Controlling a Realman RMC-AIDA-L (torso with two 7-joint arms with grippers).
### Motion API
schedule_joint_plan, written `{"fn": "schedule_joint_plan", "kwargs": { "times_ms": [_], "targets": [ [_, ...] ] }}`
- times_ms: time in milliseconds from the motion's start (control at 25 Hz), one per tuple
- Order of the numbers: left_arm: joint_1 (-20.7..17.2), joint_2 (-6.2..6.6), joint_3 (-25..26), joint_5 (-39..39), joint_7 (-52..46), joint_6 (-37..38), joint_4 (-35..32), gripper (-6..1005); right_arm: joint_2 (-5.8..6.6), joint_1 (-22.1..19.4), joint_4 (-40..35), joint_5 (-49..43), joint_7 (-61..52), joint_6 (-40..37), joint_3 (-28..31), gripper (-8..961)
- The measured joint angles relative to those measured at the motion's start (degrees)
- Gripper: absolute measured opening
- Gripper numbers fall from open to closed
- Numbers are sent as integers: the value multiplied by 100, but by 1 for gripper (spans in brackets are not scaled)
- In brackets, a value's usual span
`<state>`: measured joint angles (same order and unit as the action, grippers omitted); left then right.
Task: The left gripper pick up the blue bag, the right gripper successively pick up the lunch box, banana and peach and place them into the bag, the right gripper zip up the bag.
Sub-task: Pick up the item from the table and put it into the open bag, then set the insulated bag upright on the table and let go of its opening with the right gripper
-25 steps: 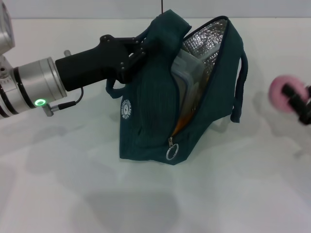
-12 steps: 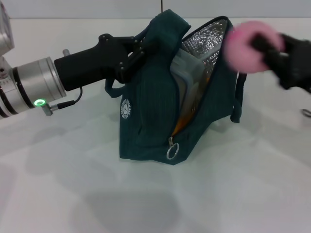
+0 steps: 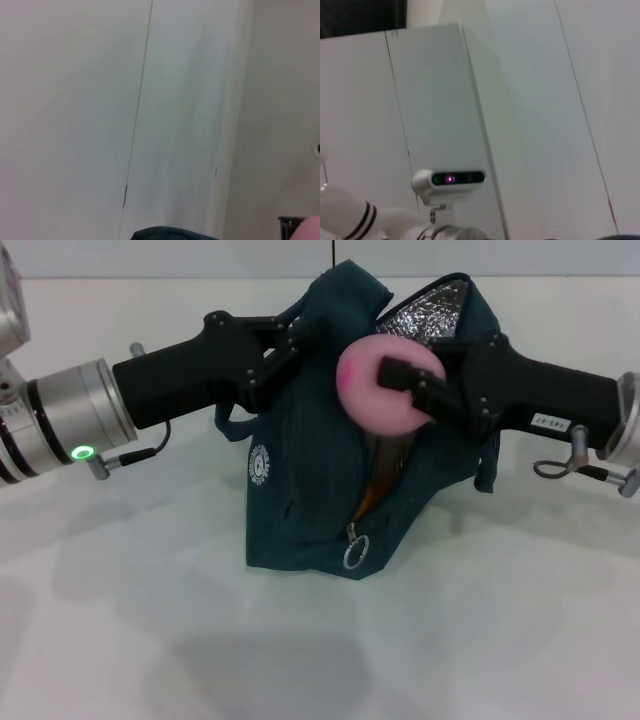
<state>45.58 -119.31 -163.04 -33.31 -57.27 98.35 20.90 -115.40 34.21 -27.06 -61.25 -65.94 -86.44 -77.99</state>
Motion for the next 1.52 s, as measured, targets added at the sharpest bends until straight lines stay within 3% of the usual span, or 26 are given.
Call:
{"fn": "schedule_joint_plan", "kwargs": {
  "times_ms": [200, 440, 720, 960, 1240, 1520],
  "targets": [
    [-14, -5, 0, -47, 6, 0, -6, 48, -8, -26, -33, -121, -7, 158, -4, 176],
    [-6, -4, 0, -47, 5, -2, -28, 48, -5, -33, -39, -232, 12, 276, -60, 340],
    [4, -10, 0, -47, -8, -48, -41, 48, -7, -161, -111, -182, 76, 318, -11, 441],
    [-4, -13, 0, -48, -10, -53, -42, 48, -41, -786, -452, -45, 493, -44, 310, 667],
    [-23, -13, 0, -67, -6, -53, -42, 48, 125, -1517, -375, -25, 1084, -263, 365, 756],
    [-23, -13, 0, -71, 2, -53, -42, 48, 127, -1781, 8, -255, 1571, 103, 416, 753]
  ]
}}
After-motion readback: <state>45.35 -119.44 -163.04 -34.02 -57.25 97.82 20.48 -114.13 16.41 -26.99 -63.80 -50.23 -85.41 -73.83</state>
